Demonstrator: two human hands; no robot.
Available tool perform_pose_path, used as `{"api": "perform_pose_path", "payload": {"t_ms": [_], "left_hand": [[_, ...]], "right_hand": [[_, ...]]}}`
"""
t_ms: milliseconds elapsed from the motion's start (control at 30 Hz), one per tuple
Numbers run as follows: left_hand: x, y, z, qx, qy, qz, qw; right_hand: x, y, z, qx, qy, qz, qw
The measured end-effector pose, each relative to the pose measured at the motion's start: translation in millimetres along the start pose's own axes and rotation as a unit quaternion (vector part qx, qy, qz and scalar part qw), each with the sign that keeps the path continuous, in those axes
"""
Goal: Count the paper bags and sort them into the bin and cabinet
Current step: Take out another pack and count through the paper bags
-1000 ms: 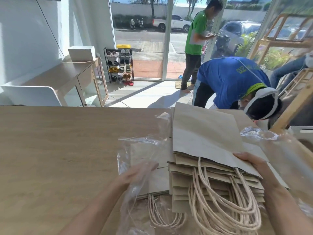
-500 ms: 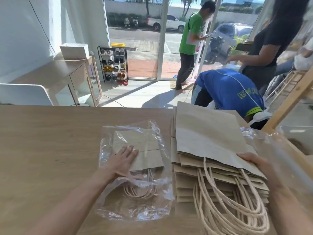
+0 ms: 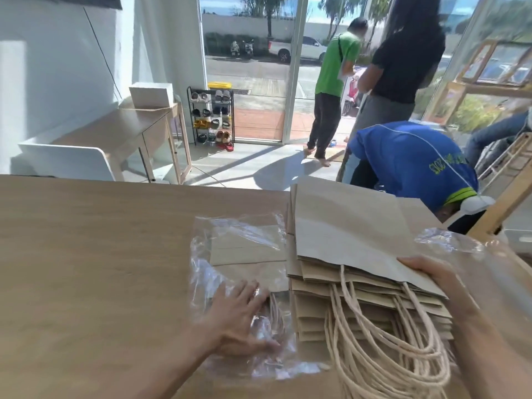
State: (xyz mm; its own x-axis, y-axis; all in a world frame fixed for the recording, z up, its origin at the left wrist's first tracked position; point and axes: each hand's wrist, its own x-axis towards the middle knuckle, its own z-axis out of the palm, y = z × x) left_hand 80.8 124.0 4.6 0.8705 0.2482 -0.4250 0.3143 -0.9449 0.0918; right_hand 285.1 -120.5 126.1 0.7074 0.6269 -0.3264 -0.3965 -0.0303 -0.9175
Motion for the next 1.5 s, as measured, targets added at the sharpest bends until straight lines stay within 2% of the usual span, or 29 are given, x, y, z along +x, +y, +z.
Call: {"api": "perform_pose_path", "payload": {"t_ms": [67,133,167,200,267,300,367,433,500,600,700,800,967,1033,1200,1333,1400,1500], "left_hand": [[-10.6,7.2,10.6,0.001,0.023,0.015,1.000],[-13.4,4.5,11.8,-0.132,0.057,0.015,0.989],[-13.2,0.3,11.1,-0.253,0.091,0.015,0.963],[-15.6,-3.2,9.1,-0.389,0.124,0.001,0.913],[-20.2,-8.5,3.7,-0.612,0.153,-0.051,0.774],[-20.7,-11.4,-0.3,-0.660,0.169,-0.069,0.728],[-21.7,-15.6,-10.7,-0.678,0.222,-0.086,0.695],[-23.6,-15.3,-22.0,-0.691,0.260,-0.096,0.668],[-22.9,-14.5,-28.2,-0.670,0.300,-0.103,0.671],[-21.8,-11.3,-40.3,-0.615,0.315,-0.101,0.716],[-21.2,0.7,-53.5,-0.572,0.223,-0.071,0.786],[-17.6,10.6,-56.3,-0.547,0.173,-0.046,0.818],[-24.2,7.6,-57.2,-0.542,0.168,-0.096,0.818],[-26.9,4.0,-61.3,-0.547,0.199,-0.101,0.807],[-32.7,-4.3,-77.1,-0.590,0.315,-0.107,0.736],[-41.3,-14.4,-92.0,-0.632,0.345,-0.104,0.686],[-45.2,-20.2,-99.6,-0.622,0.340,-0.093,0.700],[-50.0,-27.1,-106.9,-0.552,0.312,-0.078,0.769]], "right_hand": [[-2.2,-0.3,19.4,0.016,-0.034,0.006,0.999],[2.5,3.8,27.9,0.019,-0.040,0.015,0.999],[2.8,4.9,30.0,0.012,-0.029,0.019,0.999],[9.7,7.8,28.0,0.005,-0.019,0.024,1.000],[14.8,8.9,35.2,-0.015,-0.004,0.039,0.999],[19.0,11.6,35.6,-0.049,0.015,0.037,0.998],[38.2,24.1,22.7,-0.082,0.037,0.002,0.996],[41.9,23.1,26.7,-0.110,0.035,0.007,0.993],[38.0,15.5,45.2,-0.126,0.019,0.029,0.991],[38.8,4.8,73.6,-0.179,-0.021,0.071,0.981],[44.8,-0.8,98.8,-0.292,-0.024,0.066,0.954],[45.6,-6.2,128.3,-0.411,-0.041,0.046,0.909],[41.5,-5.5,163.1,-0.487,-0.085,0.013,0.869],[35.3,-3.7,169.9,-0.501,-0.114,-0.004,0.858],[27.5,-0.2,170.0,-0.430,-0.162,0.008,0.888],[29.1,14.2,169.0,-0.391,-0.177,-0.019,0.903],[29.6,25.0,168.1,-0.374,-0.178,-0.029,0.910],[28.4,42.3,164.9,-0.336,-0.174,-0.030,0.925]]}}
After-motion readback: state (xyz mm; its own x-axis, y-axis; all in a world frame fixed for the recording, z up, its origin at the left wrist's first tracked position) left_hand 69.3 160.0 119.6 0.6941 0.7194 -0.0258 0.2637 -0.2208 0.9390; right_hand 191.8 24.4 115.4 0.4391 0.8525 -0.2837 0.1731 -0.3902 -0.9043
